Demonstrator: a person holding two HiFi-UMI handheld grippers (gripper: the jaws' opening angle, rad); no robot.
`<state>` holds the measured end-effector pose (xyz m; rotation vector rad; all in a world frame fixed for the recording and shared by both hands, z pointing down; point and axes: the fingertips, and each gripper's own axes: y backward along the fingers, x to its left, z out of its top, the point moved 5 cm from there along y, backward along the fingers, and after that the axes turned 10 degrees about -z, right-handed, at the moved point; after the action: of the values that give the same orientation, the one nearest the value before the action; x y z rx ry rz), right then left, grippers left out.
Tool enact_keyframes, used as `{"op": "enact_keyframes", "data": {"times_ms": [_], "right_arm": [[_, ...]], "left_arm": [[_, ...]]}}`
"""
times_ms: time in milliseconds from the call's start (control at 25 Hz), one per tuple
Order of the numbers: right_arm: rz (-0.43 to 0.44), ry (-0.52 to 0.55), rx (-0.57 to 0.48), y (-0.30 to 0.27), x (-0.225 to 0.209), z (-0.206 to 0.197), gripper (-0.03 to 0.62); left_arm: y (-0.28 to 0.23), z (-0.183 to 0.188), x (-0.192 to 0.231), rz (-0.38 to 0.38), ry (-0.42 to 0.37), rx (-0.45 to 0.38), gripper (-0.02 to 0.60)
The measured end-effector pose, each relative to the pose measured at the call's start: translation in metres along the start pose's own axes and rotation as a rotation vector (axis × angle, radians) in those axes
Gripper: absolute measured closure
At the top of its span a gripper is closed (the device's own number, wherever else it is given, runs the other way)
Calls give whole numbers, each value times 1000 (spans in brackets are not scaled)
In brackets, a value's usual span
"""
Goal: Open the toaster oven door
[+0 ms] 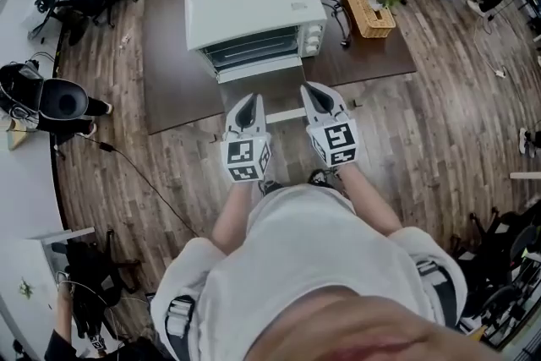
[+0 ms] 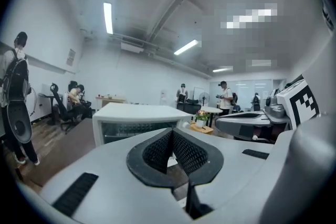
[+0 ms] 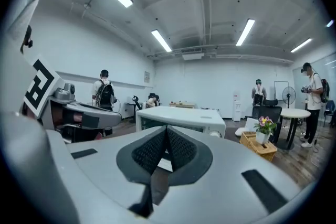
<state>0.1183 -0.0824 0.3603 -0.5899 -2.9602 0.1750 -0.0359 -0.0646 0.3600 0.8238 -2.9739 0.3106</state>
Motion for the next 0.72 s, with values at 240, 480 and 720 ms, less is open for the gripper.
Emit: {"op": "enact_keyframes", "data": {"times_ms": [240,480,720], "right_arm": [[1,10,-124,7,-10,55,595],[-29,71,-197,26,-18,83,595],[-23,69,-171,23,-16,72,595]], "left_arm": [[12,53,-1,26,-74,-100,563],[32,81,-6,61,-110,-175,563],[34,74,-5,87,-102,-168,563]]}}
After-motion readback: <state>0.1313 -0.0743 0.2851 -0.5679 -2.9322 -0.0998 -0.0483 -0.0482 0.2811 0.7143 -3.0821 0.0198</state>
